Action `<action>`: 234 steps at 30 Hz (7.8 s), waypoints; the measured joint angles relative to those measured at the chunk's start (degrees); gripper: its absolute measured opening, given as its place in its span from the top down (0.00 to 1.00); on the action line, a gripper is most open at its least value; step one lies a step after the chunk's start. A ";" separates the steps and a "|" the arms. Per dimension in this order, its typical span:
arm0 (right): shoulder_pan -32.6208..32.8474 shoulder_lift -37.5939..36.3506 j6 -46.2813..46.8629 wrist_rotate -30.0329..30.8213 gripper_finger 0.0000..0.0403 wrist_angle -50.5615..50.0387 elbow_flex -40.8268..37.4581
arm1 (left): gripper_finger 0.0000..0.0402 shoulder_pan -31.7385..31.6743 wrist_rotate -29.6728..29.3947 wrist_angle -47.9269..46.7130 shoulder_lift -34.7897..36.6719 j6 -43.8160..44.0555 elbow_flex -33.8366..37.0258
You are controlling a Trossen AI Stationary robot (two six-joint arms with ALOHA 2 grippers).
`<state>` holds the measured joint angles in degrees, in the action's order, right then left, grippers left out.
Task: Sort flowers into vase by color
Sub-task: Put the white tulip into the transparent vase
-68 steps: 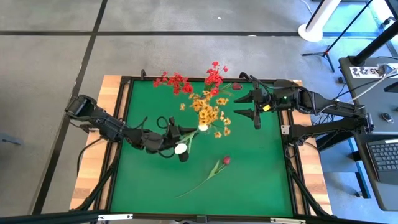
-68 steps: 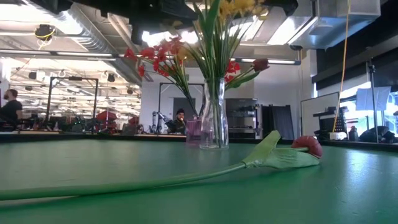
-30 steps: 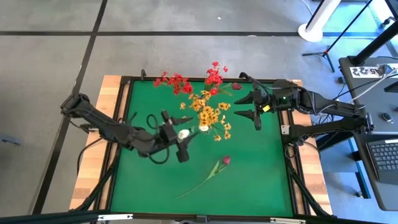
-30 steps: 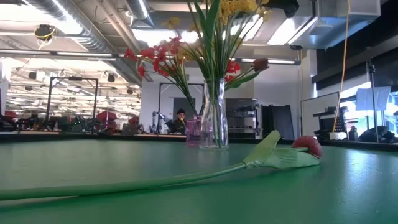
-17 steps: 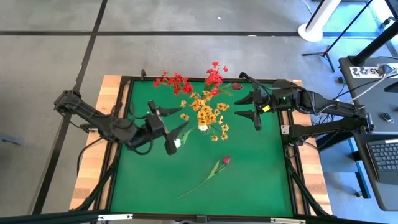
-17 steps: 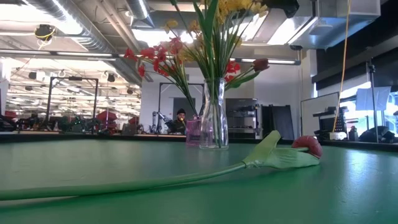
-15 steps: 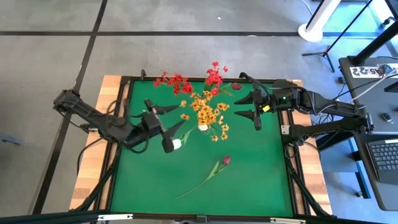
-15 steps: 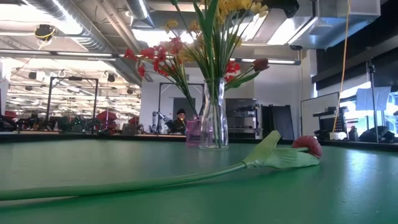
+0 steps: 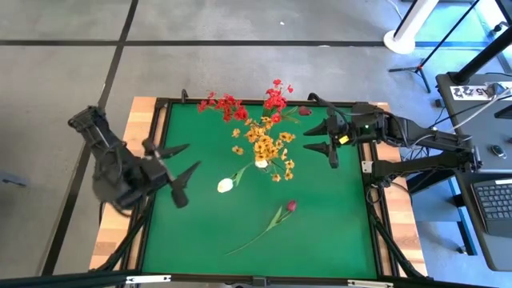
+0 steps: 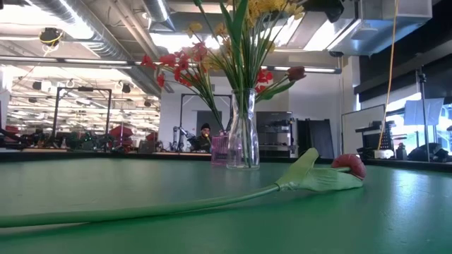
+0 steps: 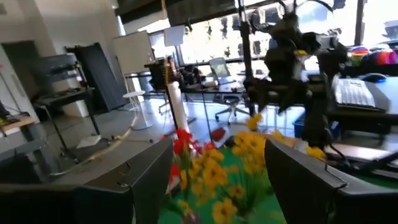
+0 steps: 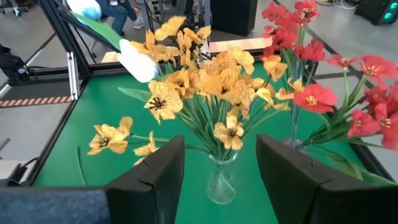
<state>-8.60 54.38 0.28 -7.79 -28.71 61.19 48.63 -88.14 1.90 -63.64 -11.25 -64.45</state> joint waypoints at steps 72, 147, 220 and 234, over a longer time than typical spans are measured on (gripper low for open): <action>0.00 0.65 -0.66 -0.18 0.51 2.87 0.07 | 0.63 -28.86 45.77 67.31 -26.38 0.66 34.40; 0.00 1.02 -0.64 -0.33 0.51 2.77 0.04 | 1.00 -32.95 45.71 24.73 -26.38 17.56 11.30; 0.01 3.44 -0.62 -0.85 0.51 4.61 0.00 | 1.00 -37.49 67.08 5.83 -27.54 28.82 10.27; 0.02 3.44 -0.62 -0.85 0.51 4.50 0.00 | 0.74 -35.91 66.25 -0.75 -26.63 26.08 8.53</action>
<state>-8.58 57.82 -0.34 -8.64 -24.21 61.19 12.72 -21.89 1.16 -90.27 14.83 -55.91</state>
